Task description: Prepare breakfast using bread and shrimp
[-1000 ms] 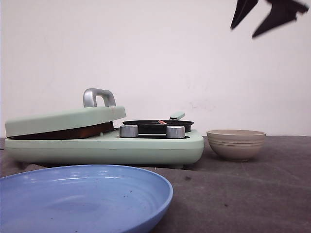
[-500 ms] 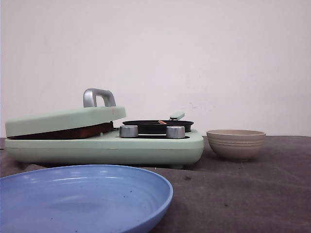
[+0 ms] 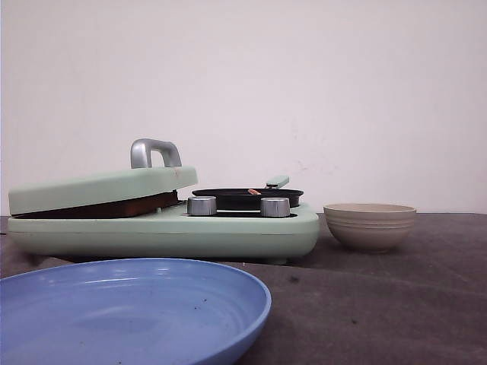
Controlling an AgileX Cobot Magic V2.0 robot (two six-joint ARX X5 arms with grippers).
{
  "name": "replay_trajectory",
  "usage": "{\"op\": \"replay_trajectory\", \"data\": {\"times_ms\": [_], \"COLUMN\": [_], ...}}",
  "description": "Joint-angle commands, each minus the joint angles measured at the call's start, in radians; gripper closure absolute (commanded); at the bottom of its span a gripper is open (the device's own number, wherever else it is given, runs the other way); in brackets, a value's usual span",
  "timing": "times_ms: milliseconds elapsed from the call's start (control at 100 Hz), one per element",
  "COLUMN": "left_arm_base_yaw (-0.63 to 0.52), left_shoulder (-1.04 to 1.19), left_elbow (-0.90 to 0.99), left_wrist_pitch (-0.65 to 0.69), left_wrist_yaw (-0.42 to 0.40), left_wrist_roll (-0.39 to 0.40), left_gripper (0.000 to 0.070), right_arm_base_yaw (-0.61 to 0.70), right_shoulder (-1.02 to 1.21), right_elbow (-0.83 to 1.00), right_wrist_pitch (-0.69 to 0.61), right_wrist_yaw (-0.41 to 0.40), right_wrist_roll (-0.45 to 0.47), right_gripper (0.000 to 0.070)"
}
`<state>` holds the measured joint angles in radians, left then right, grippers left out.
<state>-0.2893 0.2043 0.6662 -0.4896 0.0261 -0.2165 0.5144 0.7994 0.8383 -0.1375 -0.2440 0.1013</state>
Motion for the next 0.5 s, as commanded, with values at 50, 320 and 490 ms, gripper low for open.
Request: {"op": "replay_trajectory", "data": {"times_ms": [50, 320, 490], "left_arm_base_yaw": [-0.003, -0.003, -0.003], "left_shoulder": [-0.019, -0.137, -0.201], "left_elbow": [-0.007, -0.066, -0.109], "left_wrist_pitch": [0.005, -0.050, -0.078], "left_wrist_yaw": [0.003, -0.013, -0.057], "left_wrist_roll": [-0.009, 0.005, 0.002], "left_gripper": [0.0700, 0.0699, 0.0699], "right_arm_base_yaw": [0.035, 0.059, 0.058], "right_shoulder": [-0.109, -0.361, -0.496], "right_elbow": [-0.163, -0.474, -0.595], "right_wrist_pitch": [0.058, 0.082, 0.084], "right_wrist_yaw": [0.055, 0.096, 0.118], "right_wrist_roll": [0.018, 0.062, 0.072], "right_gripper": [0.0700, 0.0700, 0.0700]}}
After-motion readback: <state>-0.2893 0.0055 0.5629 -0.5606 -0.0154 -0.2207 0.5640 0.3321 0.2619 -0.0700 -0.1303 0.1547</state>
